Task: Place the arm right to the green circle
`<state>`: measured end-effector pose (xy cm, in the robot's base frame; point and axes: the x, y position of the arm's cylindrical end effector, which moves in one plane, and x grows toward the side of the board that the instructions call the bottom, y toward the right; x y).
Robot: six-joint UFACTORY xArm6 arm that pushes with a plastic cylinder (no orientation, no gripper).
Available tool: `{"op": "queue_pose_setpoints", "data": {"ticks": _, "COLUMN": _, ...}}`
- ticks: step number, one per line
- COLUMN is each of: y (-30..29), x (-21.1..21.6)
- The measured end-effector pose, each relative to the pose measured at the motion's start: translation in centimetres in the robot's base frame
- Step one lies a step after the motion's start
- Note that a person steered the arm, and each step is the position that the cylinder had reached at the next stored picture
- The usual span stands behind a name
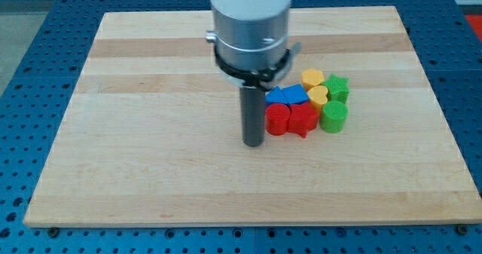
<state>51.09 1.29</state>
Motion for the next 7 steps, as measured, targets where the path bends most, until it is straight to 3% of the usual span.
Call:
{"op": "queue_pose_setpoints", "data": {"ticks": 2, "y": 11.5, "x": 2.6}}
{"op": "queue_pose_setpoints", "data": {"ticks": 3, "y": 14.1, "x": 1.8}}
{"op": "queue_pose_setpoints", "data": {"ticks": 7, "y": 16.9, "x": -4.3}}
